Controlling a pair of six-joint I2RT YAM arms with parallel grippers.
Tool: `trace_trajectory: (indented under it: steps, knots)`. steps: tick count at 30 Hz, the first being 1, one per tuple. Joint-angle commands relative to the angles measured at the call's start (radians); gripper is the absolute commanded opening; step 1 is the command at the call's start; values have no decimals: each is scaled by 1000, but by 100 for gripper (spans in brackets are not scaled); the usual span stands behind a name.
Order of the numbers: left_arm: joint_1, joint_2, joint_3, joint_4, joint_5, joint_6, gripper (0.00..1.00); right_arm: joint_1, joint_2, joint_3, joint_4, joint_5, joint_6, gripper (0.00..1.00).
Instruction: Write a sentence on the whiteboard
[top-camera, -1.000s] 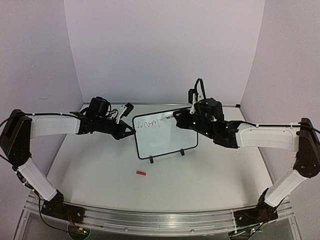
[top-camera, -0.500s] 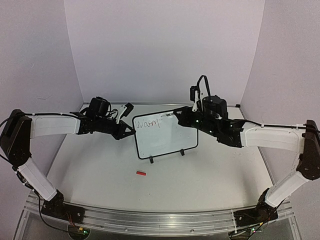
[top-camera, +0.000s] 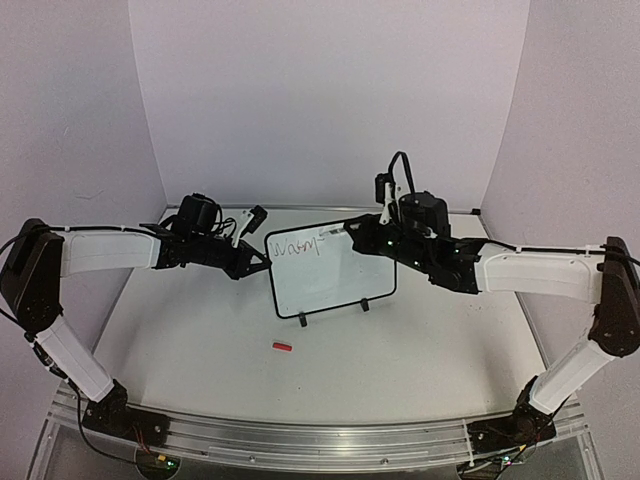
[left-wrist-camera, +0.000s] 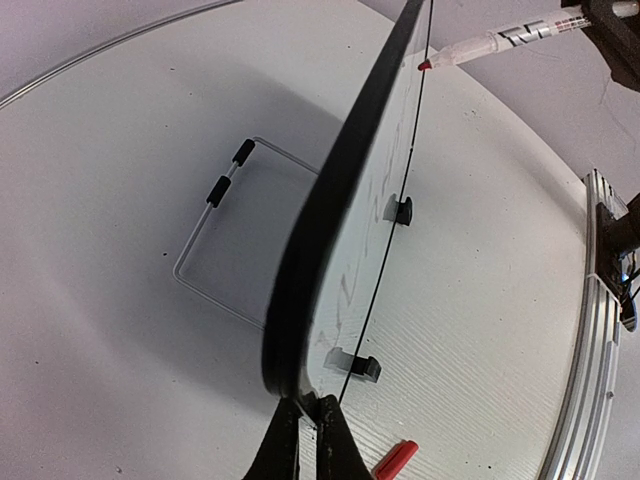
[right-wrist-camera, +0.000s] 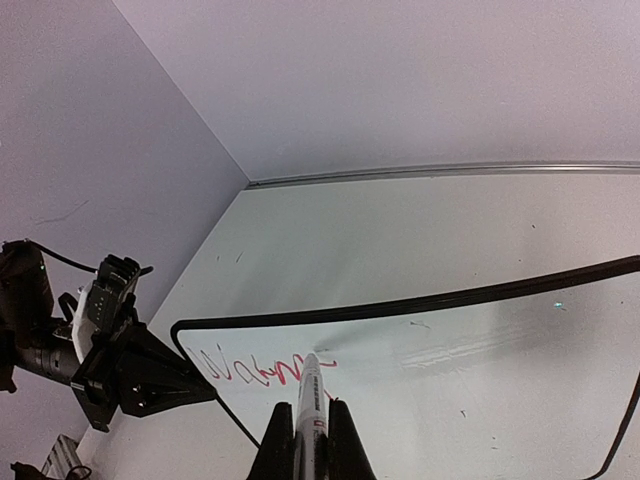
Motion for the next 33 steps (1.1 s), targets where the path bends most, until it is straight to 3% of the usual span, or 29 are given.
trace_trajectory:
  steps: [1, 33]
  knots:
    - [0, 26, 23, -51, -71, 58, 0, -4, 15, 37, 18, 24, -13, 0]
    - [0, 25, 24, -53, -70, 60, 0, -2, 52, 9, -52, 31, -2, 0]
